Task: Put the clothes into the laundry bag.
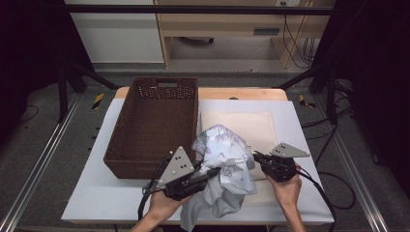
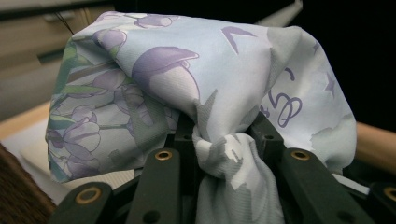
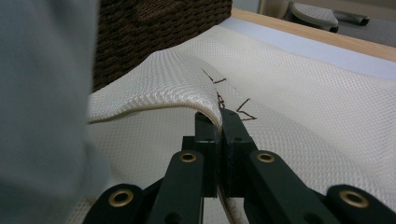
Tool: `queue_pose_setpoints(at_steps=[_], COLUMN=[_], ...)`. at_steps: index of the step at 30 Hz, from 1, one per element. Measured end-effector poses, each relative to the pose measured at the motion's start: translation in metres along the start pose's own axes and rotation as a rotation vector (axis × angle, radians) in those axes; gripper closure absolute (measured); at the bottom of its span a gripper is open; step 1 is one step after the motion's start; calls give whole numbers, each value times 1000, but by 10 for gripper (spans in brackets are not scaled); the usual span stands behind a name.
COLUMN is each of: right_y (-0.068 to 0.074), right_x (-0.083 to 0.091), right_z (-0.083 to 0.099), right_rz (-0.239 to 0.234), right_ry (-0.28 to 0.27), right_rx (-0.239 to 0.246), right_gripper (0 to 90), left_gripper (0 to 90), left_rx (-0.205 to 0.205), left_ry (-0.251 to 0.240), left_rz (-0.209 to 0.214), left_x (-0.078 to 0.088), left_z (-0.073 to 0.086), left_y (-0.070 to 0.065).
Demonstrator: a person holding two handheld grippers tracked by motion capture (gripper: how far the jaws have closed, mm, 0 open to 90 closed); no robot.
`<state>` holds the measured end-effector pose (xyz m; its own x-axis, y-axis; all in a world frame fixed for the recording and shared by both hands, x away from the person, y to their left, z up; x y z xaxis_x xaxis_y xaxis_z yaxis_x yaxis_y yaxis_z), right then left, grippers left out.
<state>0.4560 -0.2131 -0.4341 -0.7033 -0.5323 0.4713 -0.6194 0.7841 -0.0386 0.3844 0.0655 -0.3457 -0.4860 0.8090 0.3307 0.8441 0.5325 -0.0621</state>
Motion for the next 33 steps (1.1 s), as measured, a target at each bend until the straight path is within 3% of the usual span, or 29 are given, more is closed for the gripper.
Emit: queue_pose_setpoints(at_steps=[10,15,21,28,33], right_y=[-1,-1,0,0,-1], right_x=[2,2,2,3,5], right_z=[-1,-1,-1,-2,-3], right_rz=[5,6,2,0,3], right_ry=[-7,-6,-9,-12,-28], right_rx=[-6,-4,-8,-10,-11], right_gripper=[872,872,871,872,872], left_gripper=[688,688,687,686,685], left_rx=[-27,-27,-43,-7,-43], left_ry=[123,174,229,281,342], left_rz=[43,53,56,46,40], left_x=[-45,-62,-80,-106,-120], left_z=[33,46,56,63,68], left_y=[-21,-24,-28,-24,-29])
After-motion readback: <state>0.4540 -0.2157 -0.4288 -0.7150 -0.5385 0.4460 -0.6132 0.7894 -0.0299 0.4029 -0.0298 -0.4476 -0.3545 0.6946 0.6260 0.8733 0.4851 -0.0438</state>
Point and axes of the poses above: each handheld gripper's, and its own axes: x roughly backward along the jaws, z roughly out of its underside, y roughly to its left, the point moved 2 cm from there along -x, roughly forward along the jaws, and after that the axes turned 4 degrees about x, right-handed, at the moved point
